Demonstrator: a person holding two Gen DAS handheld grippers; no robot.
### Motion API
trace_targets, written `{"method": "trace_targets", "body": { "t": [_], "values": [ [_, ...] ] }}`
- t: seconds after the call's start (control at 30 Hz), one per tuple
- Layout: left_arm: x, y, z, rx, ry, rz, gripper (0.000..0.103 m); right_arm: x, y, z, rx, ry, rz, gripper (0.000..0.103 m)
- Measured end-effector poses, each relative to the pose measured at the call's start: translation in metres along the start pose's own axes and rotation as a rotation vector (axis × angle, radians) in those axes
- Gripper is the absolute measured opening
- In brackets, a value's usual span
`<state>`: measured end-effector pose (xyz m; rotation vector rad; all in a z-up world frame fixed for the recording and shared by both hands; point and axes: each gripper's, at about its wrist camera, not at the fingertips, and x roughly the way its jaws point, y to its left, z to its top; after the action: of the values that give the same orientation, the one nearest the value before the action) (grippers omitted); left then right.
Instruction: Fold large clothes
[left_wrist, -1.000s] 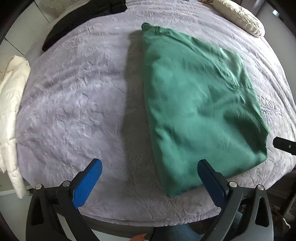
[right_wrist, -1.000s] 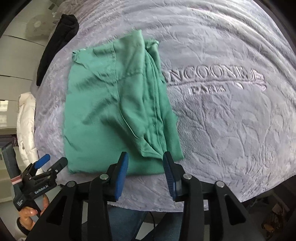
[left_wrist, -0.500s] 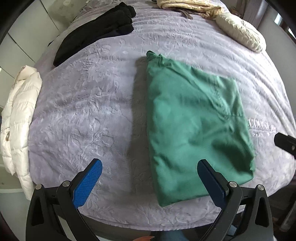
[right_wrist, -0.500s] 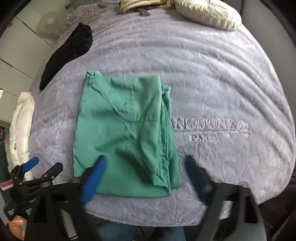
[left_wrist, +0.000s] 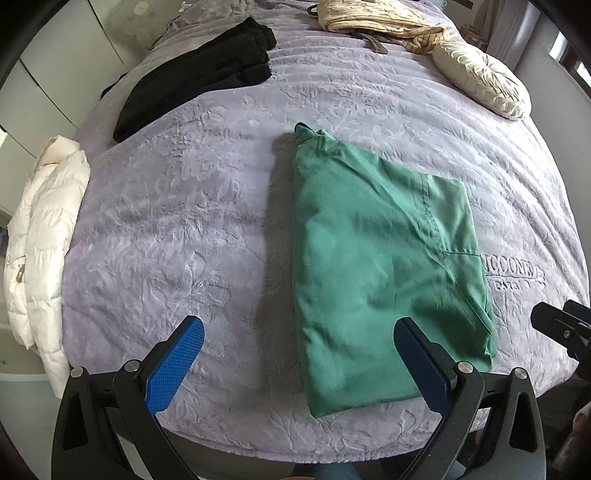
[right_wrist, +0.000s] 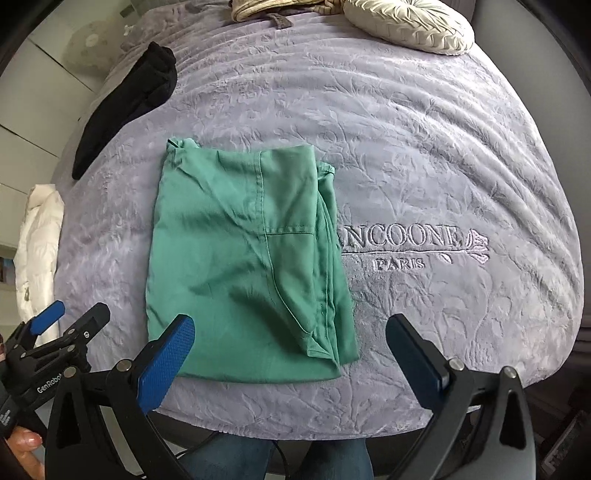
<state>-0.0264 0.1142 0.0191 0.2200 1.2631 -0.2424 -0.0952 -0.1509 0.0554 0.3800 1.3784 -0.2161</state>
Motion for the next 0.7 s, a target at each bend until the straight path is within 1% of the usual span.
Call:
{"method": "trace_targets", "body": {
  "t": [0.13,0.7],
  "values": [
    [-0.001,-0.0016,0.0001,0.011,0.0,0.006,0.103,-0.002,0.0013,0.0018,-0.008,-0.008,-0.017,0.103],
    [-0.0026,-0.0004,-0.0024,0.008,0.009,0.02,0.103,0.003,-0.0003,0.002,0.007,0.007,-0.02,0.103]
  ]
}}
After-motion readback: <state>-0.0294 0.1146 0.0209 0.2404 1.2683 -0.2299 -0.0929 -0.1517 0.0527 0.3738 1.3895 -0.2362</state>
